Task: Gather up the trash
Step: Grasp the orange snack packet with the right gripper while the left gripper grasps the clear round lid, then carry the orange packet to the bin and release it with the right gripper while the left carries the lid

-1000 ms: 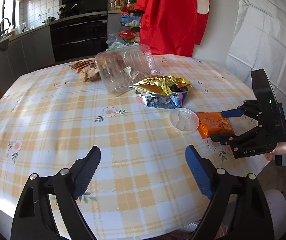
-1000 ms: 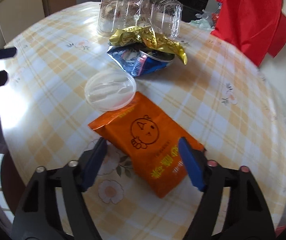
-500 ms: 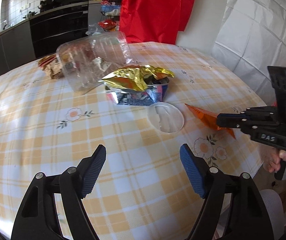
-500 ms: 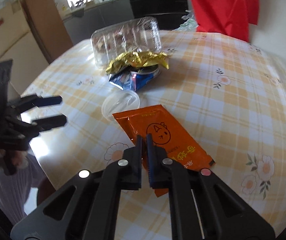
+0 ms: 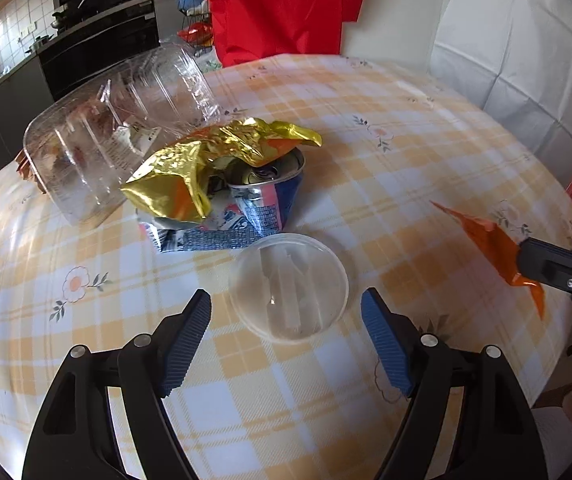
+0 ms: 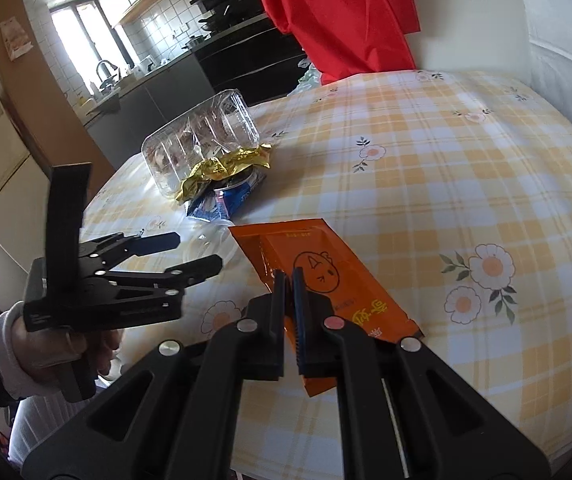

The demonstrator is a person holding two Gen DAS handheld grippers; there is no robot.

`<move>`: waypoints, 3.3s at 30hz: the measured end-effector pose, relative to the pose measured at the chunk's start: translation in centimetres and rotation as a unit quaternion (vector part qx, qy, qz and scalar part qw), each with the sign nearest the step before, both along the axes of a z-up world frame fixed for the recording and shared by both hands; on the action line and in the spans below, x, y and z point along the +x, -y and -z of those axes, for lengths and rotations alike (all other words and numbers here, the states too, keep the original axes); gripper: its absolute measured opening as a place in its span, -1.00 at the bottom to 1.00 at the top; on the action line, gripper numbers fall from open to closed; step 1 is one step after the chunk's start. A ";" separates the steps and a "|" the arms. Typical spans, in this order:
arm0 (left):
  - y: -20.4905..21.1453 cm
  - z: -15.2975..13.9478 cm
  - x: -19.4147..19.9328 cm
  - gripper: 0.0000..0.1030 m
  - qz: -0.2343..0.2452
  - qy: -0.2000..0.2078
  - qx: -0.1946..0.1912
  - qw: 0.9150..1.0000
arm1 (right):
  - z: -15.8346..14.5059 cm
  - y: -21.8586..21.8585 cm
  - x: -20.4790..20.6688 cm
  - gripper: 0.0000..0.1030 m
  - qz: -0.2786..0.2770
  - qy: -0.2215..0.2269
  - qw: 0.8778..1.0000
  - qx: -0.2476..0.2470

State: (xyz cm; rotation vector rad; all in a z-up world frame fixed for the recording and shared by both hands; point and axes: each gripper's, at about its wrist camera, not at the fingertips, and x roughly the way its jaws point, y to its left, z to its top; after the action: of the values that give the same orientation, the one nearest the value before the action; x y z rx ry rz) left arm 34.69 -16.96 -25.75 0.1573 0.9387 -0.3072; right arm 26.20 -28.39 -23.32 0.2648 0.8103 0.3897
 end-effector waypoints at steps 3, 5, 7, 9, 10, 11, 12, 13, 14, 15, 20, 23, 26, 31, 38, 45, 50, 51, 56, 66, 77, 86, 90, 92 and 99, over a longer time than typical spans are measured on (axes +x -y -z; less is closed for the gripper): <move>0.4 0.6 0.9 0.49 -0.012 -0.011 0.018 1.000 | -0.3 0.4 -0.4 -0.85 0.007 0.003 1.000 0.010; 0.1 0.7 1.3 0.51 -0.022 -0.015 0.008 1.000 | -0.5 0.5 -0.7 -0.85 0.012 0.006 1.000 0.020; 0.1 0.7 1.5 0.49 -0.025 -0.016 0.012 0.999 | -0.6 0.4 -0.9 -0.85 0.012 0.007 1.000 0.024; -0.1 0.3 1.0 0.25 -0.020 -0.013 0.013 1.000 | -0.7 0.1 -1.2 -0.85 0.012 0.006 1.000 0.023; -0.1 0.2 0.8 0.24 -0.016 -0.014 0.018 1.000 | -0.7 0.0 -1.3 -0.85 0.012 0.006 1.000 0.022; -0.2 0.1 0.4 0.24 -0.011 -0.015 0.016 1.000 | -0.8 0.0 -1.6 -0.85 0.013 0.006 1.000 0.023; -0.5 -0.1 -0.1 0.24 -0.006 -0.015 0.009 1.000 | -0.9 -0.1 -1.7 -0.85 0.014 0.006 1.000 0.025; -0.9 -0.2 -0.7 0.24 -0.005 -0.014 0.005 1.000 | -1.0 -0.1 -2.0 -0.85 0.016 0.006 1.000 0.026; -1.3 -0.4 -1.2 0.24 -0.006 -0.015 0.000 1.000 | -1.1 -0.1 -2.1 -0.85 0.017 0.006 0.999 0.027; -1.6 -0.6 -1.7 0.24 -0.007 -0.016 -0.006 1.000 | -1.3 -0.2 -2.3 -0.85 0.018 0.005 0.999 0.030; -3.8 -2.2 -5.3 0.24 -0.013 -0.007 -0.031 0.999 | -2.3 -0.9 -3.6 -0.85 0.017 0.009 0.999 0.034; -5.1 -3.4 -7.5 0.24 -0.016 0.004 -0.041 0.999 | -2.9 -1.5 -4.3 -0.85 0.015 0.012 0.999 0.036; -6.8 -4.7 -9.7 0.24 -0.028 0.016 -0.052 0.998 | -3.6 -2.2 -4.9 -0.85 0.010 0.015 0.999 0.039; -9.4 -6.8 -12.7 0.24 -0.045 0.036 -0.066 0.996 | -5.3 -3.7 -6.2 -0.85 -0.002 0.028 0.999 0.038; -12.4 -9.5 -17.1 0.24 -0.068 0.068 -0.083 0.992 | -7.9 -5.7 -8.4 -0.85 -0.022 0.046 0.998 0.035; -14.5 -10.5 -21.4 0.24 -0.092 0.075 -0.104 0.987 | -9.7 -8.2 -11.5 -0.85 -0.050 0.059 0.996 0.039; -15.5 -10.7 -24.1 0.24 -0.098 0.075 -0.105 0.987 | -10.2 -9.7 -13.7 -0.85 -0.067 0.060 0.995 0.043; -15.8 -10.7 -24.6 0.24 -0.100 0.075 -0.104 0.987 | -10.1 -10.0 -14.1 -0.85 -0.071 0.058 0.995 0.044; -16.8 -10.4 -26.4 0.24 -0.115 0.069 -0.103 0.986 | -9.1 -11.4 -16.3 -0.85 -0.087 0.044 0.994 0.043; -18.3 -11.0 -29.6 0.24 -0.129 0.081 -0.102 0.983 | -8.4 -12.8 -20.1 -0.85 -0.110 0.034 0.993 0.037; -18.6 -11.3 -30.4 0.24 -0.136 0.089 -0.102 0.982 | -7.5 -14.1 -21.6 -0.85 -0.135 0.020 0.990 0.027; -18.7 -10.8 -30.2 0.24 -0.138 0.079 -0.101 0.982 | -6.2 -15.1 -21.3 -0.83 -0.147 -0.004 0.989 0.015; -18.7 -10.5 -30.0 0.24 -0.138 0.075 -0.100 0.983 | -6.2 -15.4 -21.5 -0.70 -0.150 0.002 0.989 0.011; -18.7 -10.4 -30.0 0.24 -0.138 0.073 -0.100 0.983 | -6.5 -15.3 -21.6 -0.54 -0.145 0.011 0.989 0.005; -18.6 -10.2 -30.0 0.24 -0.135 0.071 -0.100 0.983 | -7.8 -14.3 -21.5 0.90 -0.098 0.049 0.994 -0.016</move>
State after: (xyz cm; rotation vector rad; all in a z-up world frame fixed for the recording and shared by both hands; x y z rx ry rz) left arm 4.65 1.62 -15.57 -0.1308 0.7709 -0.1342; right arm 4.73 -14.14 -15.50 0.1350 0.7470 0.5701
